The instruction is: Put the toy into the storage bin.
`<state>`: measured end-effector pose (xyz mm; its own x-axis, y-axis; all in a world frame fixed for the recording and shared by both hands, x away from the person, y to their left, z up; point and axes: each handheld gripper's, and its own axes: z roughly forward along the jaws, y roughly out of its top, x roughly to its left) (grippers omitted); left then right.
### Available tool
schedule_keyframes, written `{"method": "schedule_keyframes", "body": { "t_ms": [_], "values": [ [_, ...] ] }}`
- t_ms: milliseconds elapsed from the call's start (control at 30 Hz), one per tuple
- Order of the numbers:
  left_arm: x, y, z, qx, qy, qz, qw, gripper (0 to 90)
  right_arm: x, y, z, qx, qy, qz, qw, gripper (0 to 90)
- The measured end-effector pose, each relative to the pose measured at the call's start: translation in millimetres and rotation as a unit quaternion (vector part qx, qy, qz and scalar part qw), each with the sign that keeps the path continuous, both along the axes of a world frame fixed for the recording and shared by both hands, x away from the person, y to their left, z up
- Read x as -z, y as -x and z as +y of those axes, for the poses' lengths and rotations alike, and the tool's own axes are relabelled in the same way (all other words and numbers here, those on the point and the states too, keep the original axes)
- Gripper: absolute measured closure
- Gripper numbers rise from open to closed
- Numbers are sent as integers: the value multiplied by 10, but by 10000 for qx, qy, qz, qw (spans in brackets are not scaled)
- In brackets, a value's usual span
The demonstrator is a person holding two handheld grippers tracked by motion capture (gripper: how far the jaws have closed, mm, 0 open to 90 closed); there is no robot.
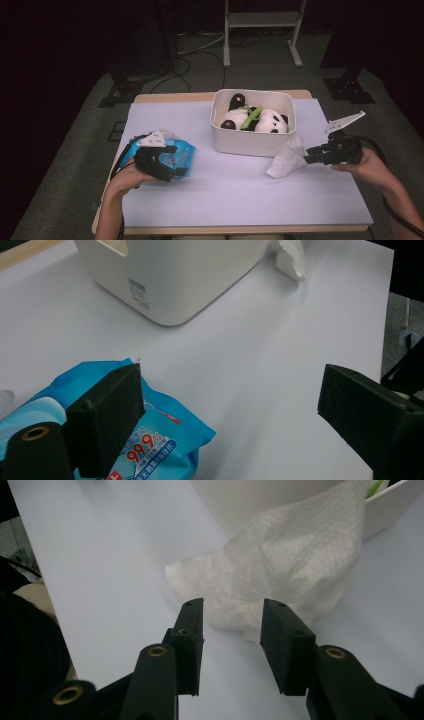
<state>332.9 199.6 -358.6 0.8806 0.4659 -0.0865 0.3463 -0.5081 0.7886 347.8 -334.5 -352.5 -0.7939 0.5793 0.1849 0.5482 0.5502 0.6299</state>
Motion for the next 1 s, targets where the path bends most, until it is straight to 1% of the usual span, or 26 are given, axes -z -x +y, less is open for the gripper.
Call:
{"method": "schedule_keyframes", "body": {
  "t_ms": [100, 133, 200, 267, 333, 400, 467, 500, 567, 767, 1000],
  "values": [
    [14, -8, -2, 2, -10, 22, 10000, 103, 22, 3, -4, 21, 10, 1, 10000, 603],
    [24, -15, -3, -18, -9, 31, 10000, 103, 50, 7, -13, 30, -40, 29, 10000, 601],
    [25, -16, -3, -15, -17, 29, 10000, 104, 61, 10, -15, 35, -36, 20, 10000, 601],
    [32, -12, -1, -17, 0, 41, 10000, 104, 96, 21, -23, 46, -85, 37, 9999, 594],
    [46, -10, 2, -45, -31, 59, 10000, 103, 131, 30, -29, 79, -97, 42, 9999, 593],
    [49, -14, 4, -56, 8, 65, 10000, 103, 162, 44, -37, 91, -120, 49, 9999, 593],
    [54, -7, -8, -44, -41, 62, 10000, 104, 190, 59, -52, 130, -155, 54, 9998, 590],
    [54, -7, -13, -39, -28, 64, 10000, 103, 210, 83, -62, 152, -174, 50, 9997, 589],
    [54, -1, -27, 1, -37, 64, 10000, 103, 217, 98, -66, 161, -193, 43, 9997, 589],
    [67, 3, -50, 15, -41, 74, 10000, 103, 242, 191, -100, 209, -245, -22, 9995, 585],
    [85, 2, -57, 18, -61, 104, 9999, 103, 254, 236, -115, 227, -288, -39, 9993, 578]
  ]
}}
